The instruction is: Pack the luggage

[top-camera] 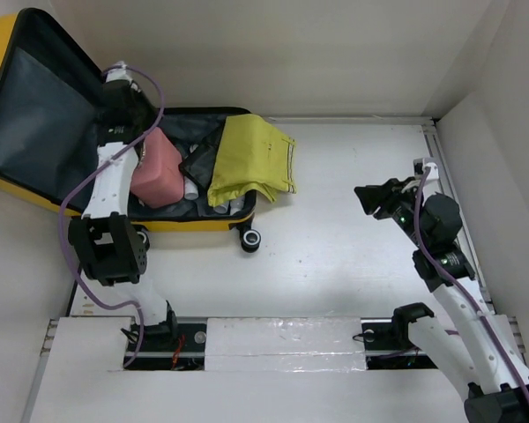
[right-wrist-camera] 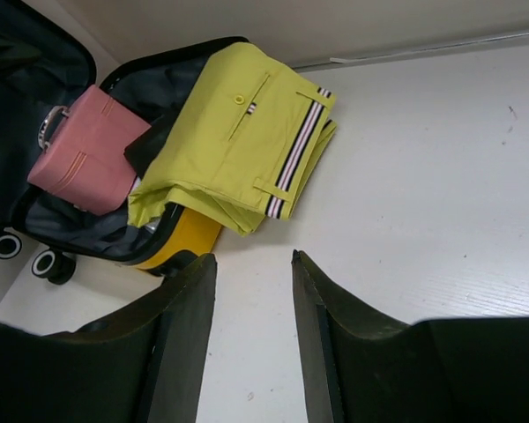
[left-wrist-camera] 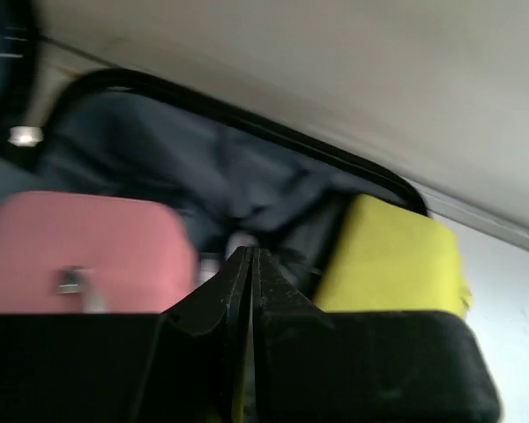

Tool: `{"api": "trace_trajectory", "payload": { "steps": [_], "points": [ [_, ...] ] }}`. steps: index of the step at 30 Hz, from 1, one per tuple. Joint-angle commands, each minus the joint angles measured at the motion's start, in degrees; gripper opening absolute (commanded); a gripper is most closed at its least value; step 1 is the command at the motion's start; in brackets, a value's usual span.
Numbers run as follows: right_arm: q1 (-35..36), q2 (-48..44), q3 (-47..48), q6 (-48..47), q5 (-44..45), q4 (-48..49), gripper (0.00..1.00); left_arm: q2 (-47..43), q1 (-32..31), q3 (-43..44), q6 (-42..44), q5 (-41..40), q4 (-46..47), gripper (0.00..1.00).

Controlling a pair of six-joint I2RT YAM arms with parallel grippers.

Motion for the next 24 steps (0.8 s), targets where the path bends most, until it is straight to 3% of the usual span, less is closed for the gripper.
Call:
{"api": "trace_trajectory", "payload": {
  "steps": [1,4,5,6,7,11,24],
  "points": [
    [0.6,-0.2,-0.3,-0.4,-0.3,3.6,0.46,-6.3,3.6,-4.2,2.1,3.2,1.5,0.0],
    [1.1,1.1,-0.3,-0.4,-1.8,4.4,0.46,-7.0,4.1,-8.1,1.1,6.9,0.8,0.0],
    [1.1,1.8,-0.3,-0.4,-2.4,4.4,0.46,-7.0,2.5,-9.3,1.1,12.1,0.8,0.0],
    [1.1,1.8,-0.3,-0.4,-2.4,5.2,0.47,-7.5,1.3,-10.3,1.1,14.2,1.5,0.15],
    [1.1,2.4,-1.0,0.1,-2.4,5.7,0.47,-7.5,-0.4,-10.8,2.0,15.5,1.0,0.47],
    [1.1,3.7,-1.0,0.1,-3.8,5.7,0.47,-3.5,-5.5,-12.6,3.7,15.4,-0.5,0.67],
    [1.7,4.4,-1.6,0.1,-4.6,7.0,0.47,11.0,-6.0,-17.0,0.3,23.8,14.6,0.69]
  ]
}}
